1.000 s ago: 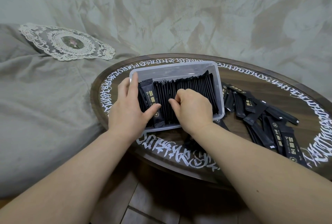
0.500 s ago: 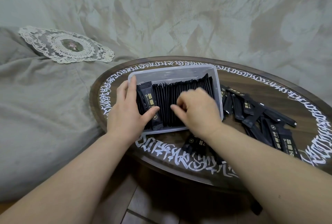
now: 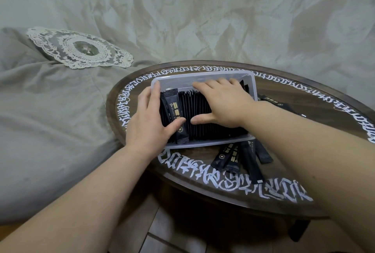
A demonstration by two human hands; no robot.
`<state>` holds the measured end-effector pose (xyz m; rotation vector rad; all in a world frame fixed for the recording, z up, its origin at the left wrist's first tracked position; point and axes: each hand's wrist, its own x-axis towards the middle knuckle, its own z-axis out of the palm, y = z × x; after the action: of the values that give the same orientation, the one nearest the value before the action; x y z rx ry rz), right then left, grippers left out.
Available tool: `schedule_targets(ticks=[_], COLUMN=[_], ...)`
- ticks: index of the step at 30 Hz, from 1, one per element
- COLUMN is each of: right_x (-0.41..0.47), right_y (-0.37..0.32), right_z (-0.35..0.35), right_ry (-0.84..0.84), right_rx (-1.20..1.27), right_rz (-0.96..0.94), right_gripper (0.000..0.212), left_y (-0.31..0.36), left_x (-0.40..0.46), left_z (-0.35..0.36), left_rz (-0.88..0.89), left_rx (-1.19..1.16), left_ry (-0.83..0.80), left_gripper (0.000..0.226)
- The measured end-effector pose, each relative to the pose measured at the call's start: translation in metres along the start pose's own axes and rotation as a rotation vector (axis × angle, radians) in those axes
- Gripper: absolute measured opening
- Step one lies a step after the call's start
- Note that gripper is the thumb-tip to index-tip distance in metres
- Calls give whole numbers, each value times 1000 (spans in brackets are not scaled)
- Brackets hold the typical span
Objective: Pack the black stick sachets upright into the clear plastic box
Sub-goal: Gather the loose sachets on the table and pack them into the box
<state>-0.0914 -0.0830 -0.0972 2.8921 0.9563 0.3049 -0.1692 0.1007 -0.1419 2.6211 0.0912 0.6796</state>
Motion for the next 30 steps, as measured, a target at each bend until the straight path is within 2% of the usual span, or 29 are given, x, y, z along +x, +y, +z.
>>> schedule_targets(ticks=[4, 8, 10, 13, 15, 17, 18, 20, 22, 26, 30], right_x=[7, 6, -4, -31, -49, -60, -62, -64, -65, -67, -68], right_y=[-2, -3, -8, -13, -8, 3, 7, 12, 13, 10, 11], right_z=[-3, -2, 2, 20, 29, 28, 24, 18, 21, 36, 38], right_ry=[-84, -49, 142, 492, 567, 620, 626, 531, 410, 334, 348], right_rx=[29, 10, 20, 77, 84, 97, 135, 332, 558, 625, 669], right_rz=[-12, -1, -1, -25, -8, 133, 268, 571, 741, 683, 663], right_gripper=[86, 83, 82, 69, 61, 58, 60, 67, 62, 27, 24], left_y=[1, 0, 0, -4, -7, -10, -10, -11, -11, -6, 7], left_x=[0, 1, 1, 2, 3, 3, 4, 5, 5, 2, 4], left_z=[0, 0, 0, -2, -3, -4, -4, -3, -3, 1, 7], left_rz=[-4, -7, -10, -8, -8, -13, -13, -7, 3, 49, 288], left_rx=[4, 25, 32, 39, 48, 50, 47, 38, 38, 106, 190], left_ry=[4, -2, 1, 14, 19, 21, 21, 29, 50, 147, 225], left_gripper=[101, 100, 99, 98, 98, 97, 97, 97, 95, 88, 72])
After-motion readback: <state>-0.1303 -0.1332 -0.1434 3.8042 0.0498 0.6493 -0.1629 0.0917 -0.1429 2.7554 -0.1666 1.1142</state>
